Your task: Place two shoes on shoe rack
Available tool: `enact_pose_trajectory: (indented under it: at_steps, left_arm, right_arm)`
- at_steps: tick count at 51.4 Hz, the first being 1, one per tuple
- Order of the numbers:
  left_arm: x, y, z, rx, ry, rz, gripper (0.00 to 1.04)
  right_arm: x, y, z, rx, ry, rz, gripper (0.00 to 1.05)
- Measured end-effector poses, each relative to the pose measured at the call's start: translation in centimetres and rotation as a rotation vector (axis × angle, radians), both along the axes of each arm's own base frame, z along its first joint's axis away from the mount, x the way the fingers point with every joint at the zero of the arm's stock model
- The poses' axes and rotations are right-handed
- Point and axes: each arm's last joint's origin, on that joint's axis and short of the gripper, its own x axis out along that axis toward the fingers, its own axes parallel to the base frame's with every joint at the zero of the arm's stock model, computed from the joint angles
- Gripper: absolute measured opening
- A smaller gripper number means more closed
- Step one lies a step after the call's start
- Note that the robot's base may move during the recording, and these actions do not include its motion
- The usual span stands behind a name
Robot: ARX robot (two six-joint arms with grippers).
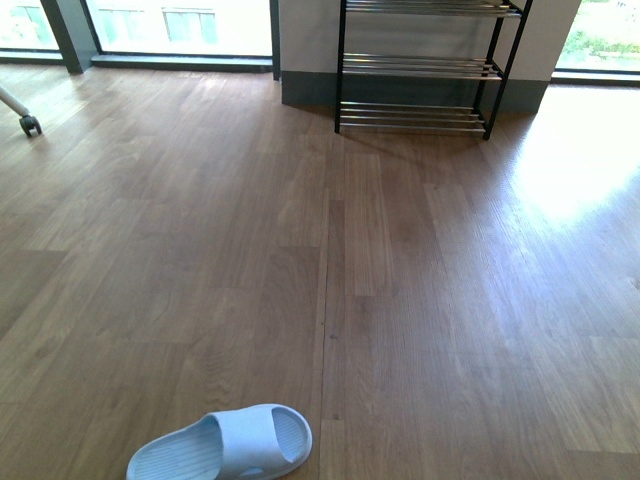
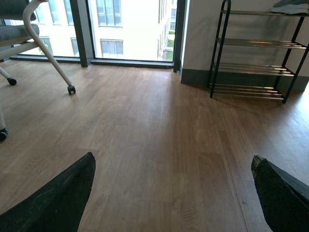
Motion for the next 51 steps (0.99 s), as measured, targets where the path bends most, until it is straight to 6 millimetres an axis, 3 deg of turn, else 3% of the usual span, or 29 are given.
enact_pose_trajectory:
  at_steps: [17,22,26,31,45,51]
  left_arm:
    - [0.0,0.0,-0.1,-0.017,0.026,0.028,0.95]
    - [0.2,-0.2,-0.7,-0.269,0.344,0.268,0.95]
    - [0.9,0.1,-1.6,-0.491,0.466,0.298,0.95]
    - [2.3,1.0,-2.0,-0.593,0.572,0.314,0.95]
    - [7.3,-0.2,-2.3,-0.396,0.786,0.205,0.95]
    - [10.4,-1.1,-3.3,-0.265,0.864,0.139,0.95]
  right_arm:
    - [0.0,0.0,0.0,-0.001,-0.001,0.000,0.02]
    - [0.0,0.0,0.0,-0.001,-0.002,0.000,0.02]
    - [0.0,0.0,0.0,-0.001,-0.001,0.000,0.02]
    - [0.0,0.0,0.0,-0.001,-0.001,0.000,0.02]
    - [0.0,0.0,0.0,-0.001,-0.001,0.000,0.02]
    - [0.0,0.0,0.0,-0.001,-0.001,0.000,0.02]
